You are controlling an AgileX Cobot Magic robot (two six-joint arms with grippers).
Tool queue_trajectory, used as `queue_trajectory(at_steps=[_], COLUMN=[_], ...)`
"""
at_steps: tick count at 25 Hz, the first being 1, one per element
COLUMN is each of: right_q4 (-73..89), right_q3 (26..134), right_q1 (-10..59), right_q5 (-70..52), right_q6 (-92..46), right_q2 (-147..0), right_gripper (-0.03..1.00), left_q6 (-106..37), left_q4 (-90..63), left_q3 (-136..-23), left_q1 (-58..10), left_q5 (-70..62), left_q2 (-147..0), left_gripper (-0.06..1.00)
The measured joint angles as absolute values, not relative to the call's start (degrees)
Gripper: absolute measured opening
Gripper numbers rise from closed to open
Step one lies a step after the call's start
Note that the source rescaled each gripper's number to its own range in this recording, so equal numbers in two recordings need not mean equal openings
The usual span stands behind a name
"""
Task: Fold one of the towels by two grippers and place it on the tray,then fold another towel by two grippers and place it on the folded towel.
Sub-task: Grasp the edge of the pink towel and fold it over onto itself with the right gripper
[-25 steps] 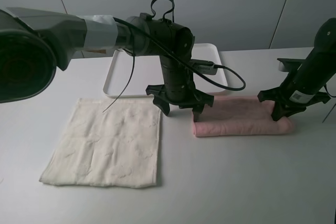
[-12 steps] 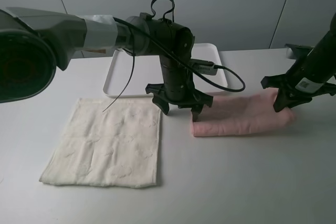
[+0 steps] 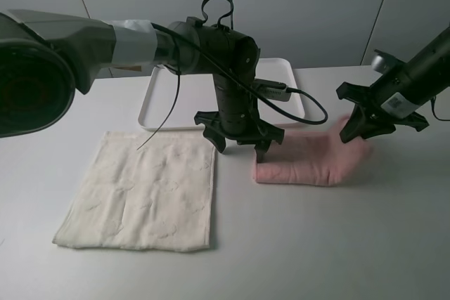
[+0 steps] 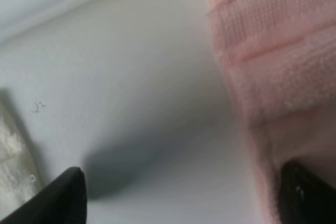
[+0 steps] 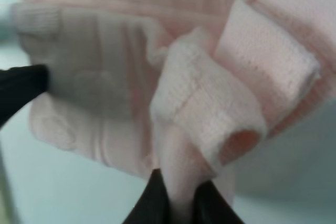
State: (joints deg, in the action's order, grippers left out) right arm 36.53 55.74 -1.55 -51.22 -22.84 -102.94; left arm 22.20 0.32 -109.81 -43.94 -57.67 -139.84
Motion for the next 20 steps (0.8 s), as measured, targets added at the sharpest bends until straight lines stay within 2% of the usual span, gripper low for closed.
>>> queue_trajectory(at_steps=[10,20], right_q4=[52.19,75.73], right_q3=[49.93,41.22], right_q1=[-1.69,-1.69], right_q5=[-48.86,-45.53], right_q6=[-32.64,-50.72], right_q2=[-102.94,-102.94], right_gripper=[0.03,0.03], left_q6=[21.04,20.23], left_q4=[0.43,-1.29], left_q3=[-109.81,-109.81], left_q1=[-43.94,-42.21], left_q5=[-57.79,-58.86], left_q2=[-139.84,-139.84], left_gripper=[1.00,1.00])
